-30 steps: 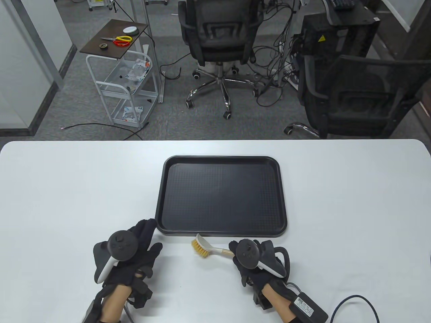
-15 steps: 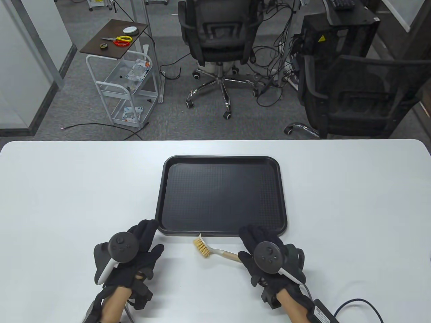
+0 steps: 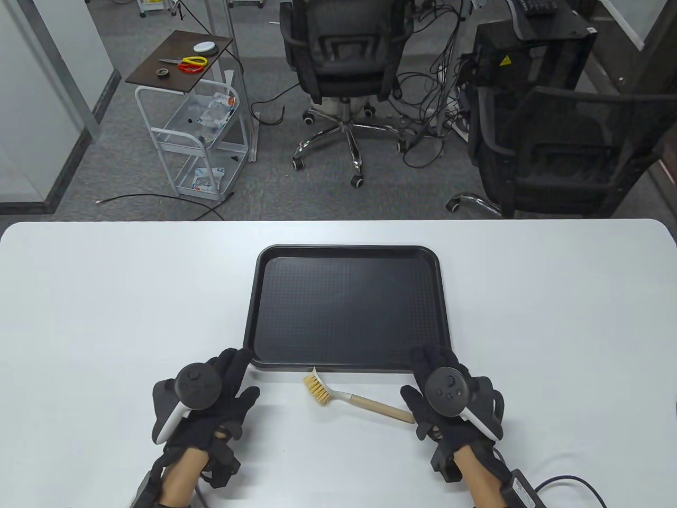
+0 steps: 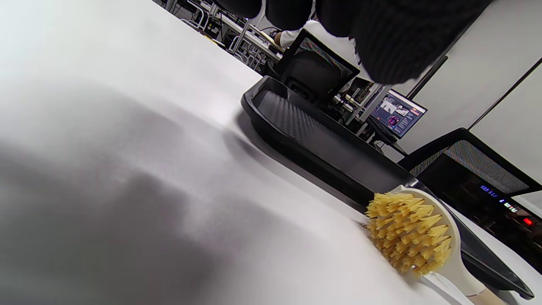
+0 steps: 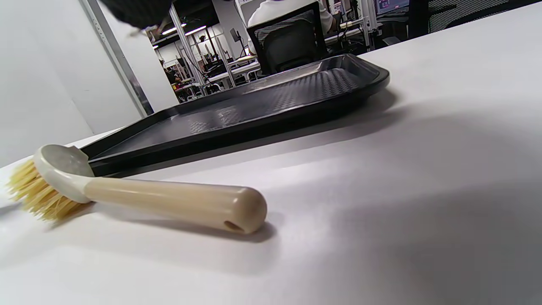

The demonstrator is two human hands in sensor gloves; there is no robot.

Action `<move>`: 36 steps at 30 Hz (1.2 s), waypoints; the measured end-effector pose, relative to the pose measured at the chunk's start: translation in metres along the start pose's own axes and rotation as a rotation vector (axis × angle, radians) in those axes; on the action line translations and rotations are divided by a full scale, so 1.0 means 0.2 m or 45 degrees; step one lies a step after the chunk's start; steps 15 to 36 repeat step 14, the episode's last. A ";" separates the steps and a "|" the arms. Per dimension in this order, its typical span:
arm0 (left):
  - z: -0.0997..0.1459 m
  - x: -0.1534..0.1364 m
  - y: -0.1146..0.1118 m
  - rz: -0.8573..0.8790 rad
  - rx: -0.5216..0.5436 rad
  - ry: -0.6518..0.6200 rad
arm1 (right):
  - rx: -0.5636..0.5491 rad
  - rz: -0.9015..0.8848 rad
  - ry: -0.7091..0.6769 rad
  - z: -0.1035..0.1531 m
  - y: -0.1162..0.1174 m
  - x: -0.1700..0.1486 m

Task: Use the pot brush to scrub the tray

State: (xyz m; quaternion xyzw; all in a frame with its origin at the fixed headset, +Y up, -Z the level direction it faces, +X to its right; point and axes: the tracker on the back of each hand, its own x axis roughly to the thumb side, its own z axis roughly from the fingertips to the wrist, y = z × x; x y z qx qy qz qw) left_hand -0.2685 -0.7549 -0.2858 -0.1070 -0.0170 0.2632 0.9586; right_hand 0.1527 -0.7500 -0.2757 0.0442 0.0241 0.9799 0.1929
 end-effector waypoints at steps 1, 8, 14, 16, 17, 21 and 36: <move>0.00 0.00 0.00 0.001 0.002 0.000 | -0.002 -0.003 -0.002 0.00 0.00 0.00; -0.02 -0.01 -0.02 0.011 -0.065 0.017 | 0.020 -0.007 -0.021 0.01 0.01 0.01; -0.02 -0.01 -0.02 0.011 -0.080 0.036 | 0.053 0.003 -0.049 0.01 0.02 0.04; -0.02 -0.01 -0.02 0.011 -0.080 0.036 | 0.053 0.003 -0.049 0.01 0.02 0.04; -0.02 -0.01 -0.02 0.011 -0.080 0.036 | 0.053 0.003 -0.049 0.01 0.02 0.04; -0.02 -0.01 -0.02 0.011 -0.080 0.036 | 0.053 0.003 -0.049 0.01 0.02 0.04; -0.02 -0.01 -0.02 0.011 -0.080 0.036 | 0.053 0.003 -0.049 0.01 0.02 0.04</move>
